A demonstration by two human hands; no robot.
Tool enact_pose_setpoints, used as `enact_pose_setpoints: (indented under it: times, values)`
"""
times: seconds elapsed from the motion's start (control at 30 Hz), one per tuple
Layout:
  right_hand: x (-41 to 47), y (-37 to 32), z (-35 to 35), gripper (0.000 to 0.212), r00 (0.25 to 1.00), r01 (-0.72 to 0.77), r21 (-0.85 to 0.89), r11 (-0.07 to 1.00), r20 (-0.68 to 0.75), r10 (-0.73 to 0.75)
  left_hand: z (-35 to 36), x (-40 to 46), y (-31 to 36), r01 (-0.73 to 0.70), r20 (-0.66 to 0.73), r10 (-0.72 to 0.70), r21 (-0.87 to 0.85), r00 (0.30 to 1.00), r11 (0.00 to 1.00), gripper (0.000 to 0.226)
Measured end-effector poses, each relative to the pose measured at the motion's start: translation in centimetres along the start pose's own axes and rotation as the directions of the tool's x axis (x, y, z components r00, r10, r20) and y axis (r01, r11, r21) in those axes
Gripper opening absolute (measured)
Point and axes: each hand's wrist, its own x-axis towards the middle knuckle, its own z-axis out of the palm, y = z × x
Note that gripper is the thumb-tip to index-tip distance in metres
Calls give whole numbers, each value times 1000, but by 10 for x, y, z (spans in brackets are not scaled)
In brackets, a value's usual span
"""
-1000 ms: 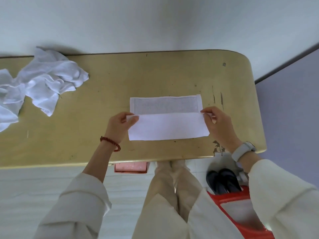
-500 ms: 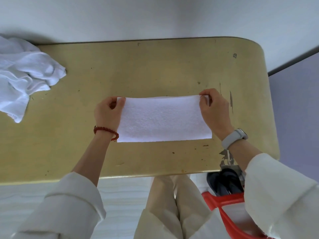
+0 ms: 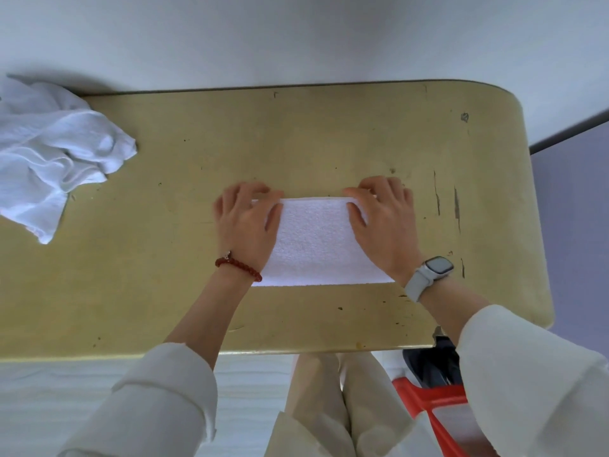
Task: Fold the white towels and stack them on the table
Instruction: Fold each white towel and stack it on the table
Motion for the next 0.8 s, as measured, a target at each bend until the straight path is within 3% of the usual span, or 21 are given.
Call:
enact_pose_setpoints:
  times: [0.07,0.23,0.47,0.8]
  values:
    - [3,-8,8,22,1000,22,10,1000,15,-22,6,1,0,-77,-38,76,-19,996,997,18]
    - [6,-11,18,13,999,31,22,999,22,-31,13,0,-2,-118,-131,113,-28,985,993,11]
    - [9,-12,17,6,997,62,30,998,42,-63,9,8,2,-87,-96,83,-39,992,995,12]
    - [12,-14,20,13,992,99,42,994,71,-102,13,12,4,-44,-53,44,-4,998,999,19]
